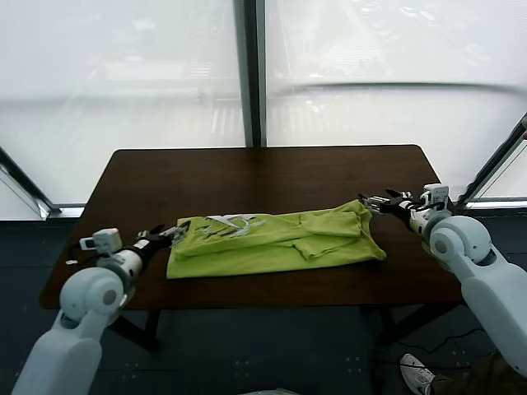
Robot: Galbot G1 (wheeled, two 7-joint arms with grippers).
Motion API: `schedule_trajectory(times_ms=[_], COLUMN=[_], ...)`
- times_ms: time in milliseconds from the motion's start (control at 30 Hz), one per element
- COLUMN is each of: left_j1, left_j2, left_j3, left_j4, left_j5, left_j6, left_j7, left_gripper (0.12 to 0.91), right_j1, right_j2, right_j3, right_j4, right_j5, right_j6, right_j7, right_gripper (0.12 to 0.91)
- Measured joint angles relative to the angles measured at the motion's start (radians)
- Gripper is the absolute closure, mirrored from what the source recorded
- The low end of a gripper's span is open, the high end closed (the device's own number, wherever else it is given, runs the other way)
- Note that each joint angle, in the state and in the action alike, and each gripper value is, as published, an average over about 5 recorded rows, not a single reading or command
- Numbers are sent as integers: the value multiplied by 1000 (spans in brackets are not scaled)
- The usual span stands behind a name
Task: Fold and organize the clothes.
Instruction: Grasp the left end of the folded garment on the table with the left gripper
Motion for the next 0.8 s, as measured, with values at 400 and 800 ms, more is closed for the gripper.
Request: schedule_trajectory(times_ms=[400, 800], left_j1=[-26, -19], left_j2=[-10, -14], left_j3=[29, 29], left_j4=[65, 65], left_j5=[1, 3], left_j6=[9, 5], left_j7=[5, 5], left_gripper=[179, 731], right_j1=[30, 22], right_j2=[97, 99], right_j3=[-30, -27], right_j4=[-71, -68], right_j5=[-30, -29], right_j6=[-3, -6], right_j7=[-2, -2], right_gripper=[191, 840])
